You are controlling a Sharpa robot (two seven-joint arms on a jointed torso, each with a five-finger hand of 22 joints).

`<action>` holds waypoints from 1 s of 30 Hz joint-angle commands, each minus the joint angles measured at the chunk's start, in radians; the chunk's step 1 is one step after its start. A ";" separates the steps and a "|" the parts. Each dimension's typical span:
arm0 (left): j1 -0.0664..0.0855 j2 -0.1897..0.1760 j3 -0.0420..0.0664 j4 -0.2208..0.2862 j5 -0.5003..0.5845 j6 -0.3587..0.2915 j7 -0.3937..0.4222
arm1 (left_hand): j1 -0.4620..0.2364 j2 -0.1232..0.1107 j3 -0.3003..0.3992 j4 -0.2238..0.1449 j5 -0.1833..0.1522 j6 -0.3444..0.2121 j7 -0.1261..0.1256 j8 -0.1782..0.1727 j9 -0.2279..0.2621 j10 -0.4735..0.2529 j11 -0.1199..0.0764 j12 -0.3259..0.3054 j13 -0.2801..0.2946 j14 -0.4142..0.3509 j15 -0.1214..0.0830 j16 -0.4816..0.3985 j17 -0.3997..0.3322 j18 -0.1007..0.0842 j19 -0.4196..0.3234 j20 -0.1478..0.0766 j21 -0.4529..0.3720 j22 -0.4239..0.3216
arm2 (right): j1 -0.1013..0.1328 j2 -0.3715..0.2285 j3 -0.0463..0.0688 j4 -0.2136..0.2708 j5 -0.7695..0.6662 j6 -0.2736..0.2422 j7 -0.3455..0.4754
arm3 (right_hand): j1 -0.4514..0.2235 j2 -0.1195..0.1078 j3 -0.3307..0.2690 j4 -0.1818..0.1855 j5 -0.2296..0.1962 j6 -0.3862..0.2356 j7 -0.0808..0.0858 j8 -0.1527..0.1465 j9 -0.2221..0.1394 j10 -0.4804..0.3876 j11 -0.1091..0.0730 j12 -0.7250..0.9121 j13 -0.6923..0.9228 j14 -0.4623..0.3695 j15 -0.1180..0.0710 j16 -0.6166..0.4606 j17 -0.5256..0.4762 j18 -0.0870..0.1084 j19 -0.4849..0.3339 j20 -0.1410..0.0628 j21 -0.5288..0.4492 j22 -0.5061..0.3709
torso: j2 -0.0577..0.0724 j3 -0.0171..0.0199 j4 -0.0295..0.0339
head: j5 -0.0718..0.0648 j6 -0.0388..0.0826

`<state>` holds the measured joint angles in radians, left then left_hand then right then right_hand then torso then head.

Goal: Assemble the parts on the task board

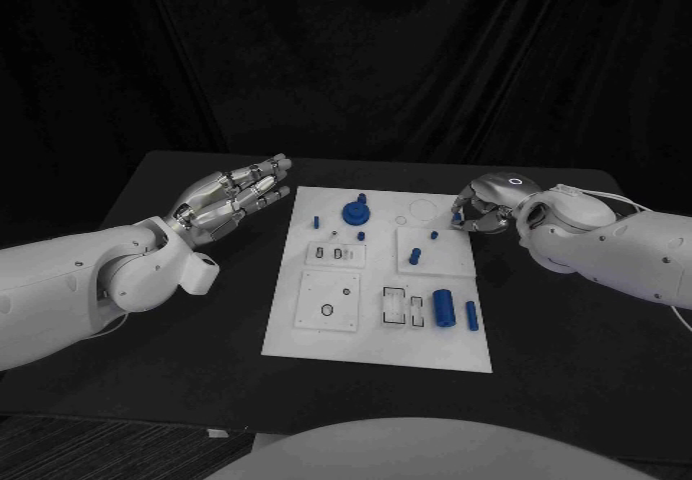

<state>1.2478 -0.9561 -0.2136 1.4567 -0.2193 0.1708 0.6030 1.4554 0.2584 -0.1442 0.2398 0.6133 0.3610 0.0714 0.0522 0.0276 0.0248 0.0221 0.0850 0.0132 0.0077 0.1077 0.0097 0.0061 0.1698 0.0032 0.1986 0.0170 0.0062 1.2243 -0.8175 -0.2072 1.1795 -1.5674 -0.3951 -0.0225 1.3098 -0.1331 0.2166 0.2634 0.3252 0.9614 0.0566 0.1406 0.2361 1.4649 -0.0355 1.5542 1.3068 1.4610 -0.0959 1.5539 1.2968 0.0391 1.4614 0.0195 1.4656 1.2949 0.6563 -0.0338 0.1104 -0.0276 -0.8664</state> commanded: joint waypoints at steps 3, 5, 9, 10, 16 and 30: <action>-0.002 0.001 0.001 0.001 0.000 0.014 0.018 | 0.008 -0.003 0.031 -0.007 0.013 -0.003 -0.004 0.010 0.015 -0.007 0.009 0.009 0.005 0.002 0.015 -0.002 -0.001 -0.018 0.008 0.005 -0.006 0.003 | -0.003 0.000 0.000 -0.001 -0.001 0.004 -0.021 | 0.030 -0.002 0.011 -0.008 0.018 0.015 -0.001 0.028 0.027 0.106 0.004 0.017 0.264 0.110 -0.001 0.017 0.274 -0.009 0.051 -0.003 -0.011 0.236 | 0.000 -0.0001 0.0004 | 0.000 -0.001; -0.002 0.001 0.001 0.001 0.000 0.014 0.018 | 0.008 -0.003 0.031 -0.007 0.013 -0.003 -0.004 0.010 0.015 -0.007 0.009 0.009 0.005 0.002 0.015 -0.002 -0.001 -0.018 0.008 0.005 -0.006 0.003 | -0.003 0.000 0.000 -0.002 -0.001 0.003 -0.020 | 0.034 0.000 0.012 -0.012 0.017 0.018 -0.002 0.031 0.032 0.106 0.004 0.017 0.264 0.110 -0.002 0.017 0.274 -0.009 0.050 -0.003 -0.012 0.236 | 0.000 0.0000 0.0002 | 0.000 -0.001; -0.002 0.002 0.001 0.001 0.000 0.015 0.019 | 0.008 -0.003 0.031 -0.007 0.013 -0.003 -0.004 0.010 0.015 -0.007 0.009 0.009 0.005 0.002 0.015 -0.002 -0.001 -0.018 0.008 0.005 -0.006 0.003 | -0.003 0.001 0.000 -0.002 -0.001 0.001 -0.018 | 0.043 0.006 0.014 -0.020 0.017 0.024 -0.003 0.037 0.046 0.106 0.003 0.017 0.264 0.110 -0.003 0.017 0.274 -0.009 0.051 -0.004 -0.011 0.236 | 0.000 -0.0001 -0.0001 | 0.001 -0.003; -0.002 0.002 0.001 0.001 0.000 0.015 0.018 | 0.008 -0.003 0.031 -0.007 0.013 -0.003 -0.004 0.010 0.015 -0.007 0.009 0.009 0.005 0.002 0.015 -0.002 -0.001 -0.018 0.008 0.005 -0.006 0.003 | -0.003 0.001 0.000 -0.002 -0.001 0.000 -0.018 | 0.044 0.008 0.015 -0.022 0.017 0.024 -0.003 0.038 0.048 0.106 0.003 0.017 0.264 0.110 -0.003 0.017 0.274 -0.009 0.051 -0.004 -0.011 0.236 | 0.000 0.0001 -0.0001 | 0.001 -0.003; -0.003 0.003 0.001 0.000 0.000 0.016 0.018 | 0.008 -0.003 0.031 -0.007 0.013 -0.003 -0.004 0.010 0.015 -0.007 0.009 0.009 0.005 0.002 0.015 -0.002 -0.001 -0.018 0.008 0.005 -0.006 0.003 | -0.003 0.002 0.001 -0.002 -0.001 -0.002 -0.017 | 0.049 0.014 0.017 -0.028 0.015 0.027 -0.003 0.042 0.058 0.106 0.003 0.017 0.264 0.110 -0.004 0.017 0.274 -0.009 0.050 -0.005 -0.012 0.236 | 0.000 -0.0001 0.0000 | 0.001 -0.003; -0.004 0.005 0.001 -0.001 0.000 0.018 0.018 | 0.008 -0.005 0.033 -0.009 0.013 -0.005 -0.004 0.010 0.015 -0.007 0.010 0.008 0.005 0.002 0.016 -0.002 -0.001 -0.018 0.008 0.006 -0.006 0.003 | -0.003 0.000 0.001 0.003 -0.001 -0.043 -0.009 | 0.053 0.023 0.012 -0.045 -0.009 0.046 -0.004 0.065 0.104 0.106 0.004 0.017 0.264 0.110 -0.004 0.017 0.274 -0.009 0.051 -0.006 -0.012 0.236 | 0.000 0.0001 -0.0002 | 0.001 -0.006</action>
<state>1.2461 -0.9523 -0.2136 1.4554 -0.2193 0.1748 0.6030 1.4554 0.2584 -0.1442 0.2398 0.6133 0.3608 0.0715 0.0522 0.0276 0.0248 0.0221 0.0850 0.0132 0.0077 0.1078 0.0097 0.0062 0.1697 0.0033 0.1987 0.0171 0.0063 1.2239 -0.8158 -0.2070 1.1788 -1.5671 -0.4026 -0.0220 1.3425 -0.1236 0.2288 0.2287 0.3235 0.9882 0.0556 0.1724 0.3018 1.4649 -0.0355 1.5542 1.3069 1.4611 -0.0960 1.5539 1.2968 0.0391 1.4614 0.0195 1.4656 1.2949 0.6563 -0.0338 0.1104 -0.0267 -0.8721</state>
